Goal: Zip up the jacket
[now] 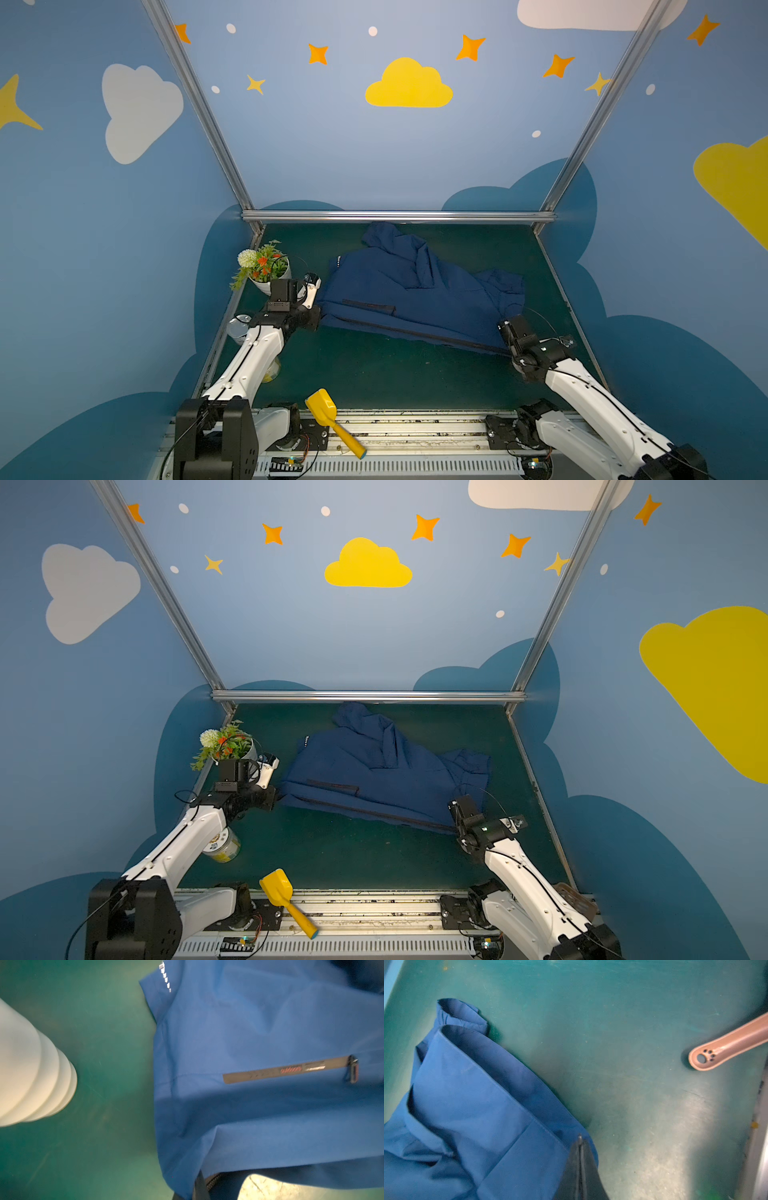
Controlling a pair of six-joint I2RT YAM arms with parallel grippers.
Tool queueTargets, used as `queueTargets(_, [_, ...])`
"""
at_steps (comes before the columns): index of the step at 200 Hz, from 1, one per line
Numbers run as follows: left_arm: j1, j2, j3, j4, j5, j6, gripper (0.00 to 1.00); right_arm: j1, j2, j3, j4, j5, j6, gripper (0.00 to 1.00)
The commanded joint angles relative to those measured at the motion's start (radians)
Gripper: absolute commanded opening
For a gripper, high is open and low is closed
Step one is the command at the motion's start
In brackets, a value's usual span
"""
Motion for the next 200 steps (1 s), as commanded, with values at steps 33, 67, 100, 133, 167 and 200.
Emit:
queueTargets(33, [0.044, 0.055, 0.041, 0.043, -0.206, 0.071, 0.03, 0.027, -0.152, -0.054, 0.104, 0.22, -0.491, 0.0])
queueTargets(67, [0.051, 0.077, 0.056, 0.046, -0.204, 0.066, 0.03, 0.046, -0.116, -0.021, -0.119, 0.28, -0.221, 0.0])
queueTargets(100, [0.053, 0.036, 0.042, 0.043, -0.114, 0.036, 0.15, 0.048, -0.135, -0.013, -0.17, 0.287, -0.16, 0.26])
queueTargets(133, [0.052, -0.048, -0.022, 0.132, -0.099, -0.04, 0.99, 0.049, -0.231, 0.027, -0.158, 0.337, -0.252, 0.85])
queueTargets(167, [0.052, -0.056, 0.005, 0.22, -0.124, -0.125, 0.99, 0.036, -0.237, -0.064, 0.35, 0.349, -0.846, 0.85])
queueTargets(200, [0.052, -0.01, -0.016, 0.367, -0.169, -0.194, 0.99, 0.028, -0.12, -0.184, 0.91, 0.187, -1.317, 0.85])
